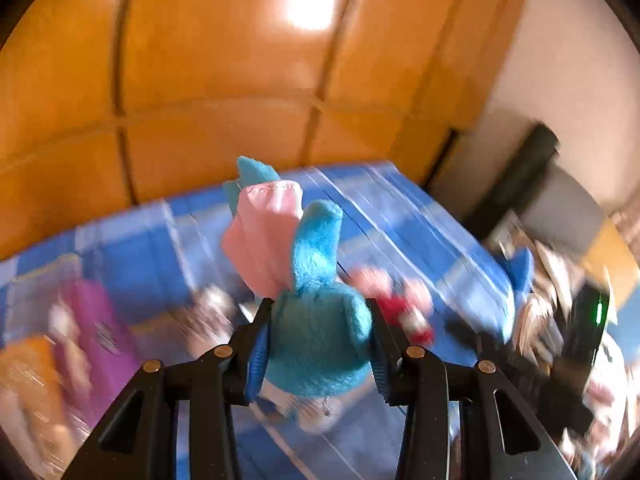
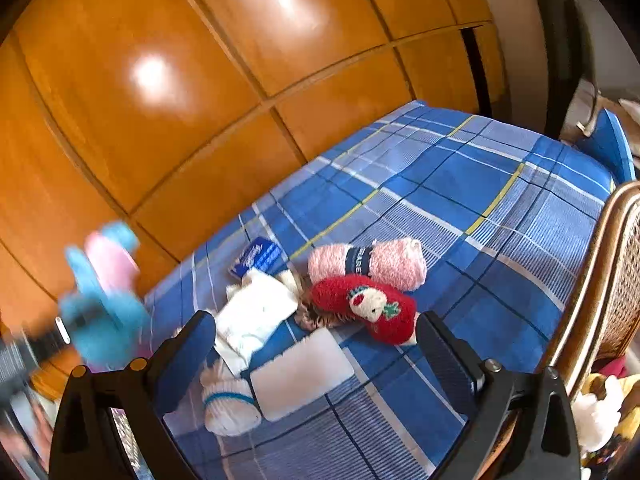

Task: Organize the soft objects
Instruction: 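Carry the bunny into the gold tray with the left tool while the right tool grasps the white knit gloves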

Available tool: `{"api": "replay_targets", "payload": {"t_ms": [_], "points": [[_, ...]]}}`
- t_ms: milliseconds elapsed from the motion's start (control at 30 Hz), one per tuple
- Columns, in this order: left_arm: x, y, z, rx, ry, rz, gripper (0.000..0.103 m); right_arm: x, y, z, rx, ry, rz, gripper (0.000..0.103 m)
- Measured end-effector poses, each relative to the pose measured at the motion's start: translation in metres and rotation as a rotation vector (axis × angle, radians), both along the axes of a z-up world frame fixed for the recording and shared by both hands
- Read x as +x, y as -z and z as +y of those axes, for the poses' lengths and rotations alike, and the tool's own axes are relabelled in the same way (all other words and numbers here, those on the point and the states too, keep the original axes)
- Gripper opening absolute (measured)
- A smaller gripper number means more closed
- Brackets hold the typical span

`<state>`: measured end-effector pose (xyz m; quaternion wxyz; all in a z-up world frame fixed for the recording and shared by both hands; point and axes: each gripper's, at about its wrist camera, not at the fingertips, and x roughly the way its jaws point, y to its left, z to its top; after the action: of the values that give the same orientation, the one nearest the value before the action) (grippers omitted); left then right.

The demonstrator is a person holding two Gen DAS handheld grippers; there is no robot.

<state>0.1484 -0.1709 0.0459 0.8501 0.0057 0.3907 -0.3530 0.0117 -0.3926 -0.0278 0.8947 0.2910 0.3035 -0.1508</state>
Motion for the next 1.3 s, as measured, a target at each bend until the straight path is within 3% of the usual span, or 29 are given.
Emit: {"api": "replay_targets", "payload": {"t_ms": [167, 367, 433, 567, 700, 800, 900, 1000, 1133, 1233, 1300], "points": [[0.04, -0.04, 0.058, -0.02, -0.198, -0.076, 0.044, 0.013, 0.007, 0.005, 0.015, -0.079, 0.062, 0.094], [0.049, -0.054, 0.164, -0.009, -0.455, -0.122, 0.045, 0.039, 0.015, 0.028, -0.008, -0.243, 0.182, 0.085], [0.043, -0.049, 0.199, -0.009, -0.522, -0.12, 0.045, 0.051, 0.019, 0.045, -0.017, -0.327, 0.222, 0.082], [0.017, -0.027, 0.273, 0.001, -0.667, -0.089, 0.045, 0.076, 0.028, 0.095, -0.126, -0.477, 0.29, 0.081], [-0.013, 0.005, 0.33, -0.001, -0.777, -0.038, 0.046, 0.098, 0.042, 0.13, -0.241, -0.551, 0.351, 0.075], [-0.039, 0.035, 0.364, -0.002, -0.849, 0.017, 0.047, 0.107, 0.06, 0.144, -0.319, -0.579, 0.414, 0.064], [-0.055, 0.068, 0.376, 0.01, -0.88, 0.079, 0.047, 0.107, 0.071, 0.151, -0.329, -0.612, 0.461, 0.052], [-0.065, 0.1, 0.375, 0.005, -0.875, 0.153, 0.048, 0.101, 0.073, 0.157, -0.371, -0.628, 0.468, 0.049], [-0.082, 0.129, 0.364, -0.004, -0.826, 0.204, 0.053, 0.099, 0.075, 0.154, -0.351, -0.636, 0.488, 0.048], [-0.092, 0.132, 0.355, 0.005, -0.8, 0.195, 0.06, 0.097, 0.074, 0.152, -0.339, -0.631, 0.485, 0.047], [-0.101, 0.126, 0.352, -0.001, -0.804, 0.185, 0.074, 0.098, 0.075, 0.151, -0.322, -0.628, 0.488, 0.046]]}}
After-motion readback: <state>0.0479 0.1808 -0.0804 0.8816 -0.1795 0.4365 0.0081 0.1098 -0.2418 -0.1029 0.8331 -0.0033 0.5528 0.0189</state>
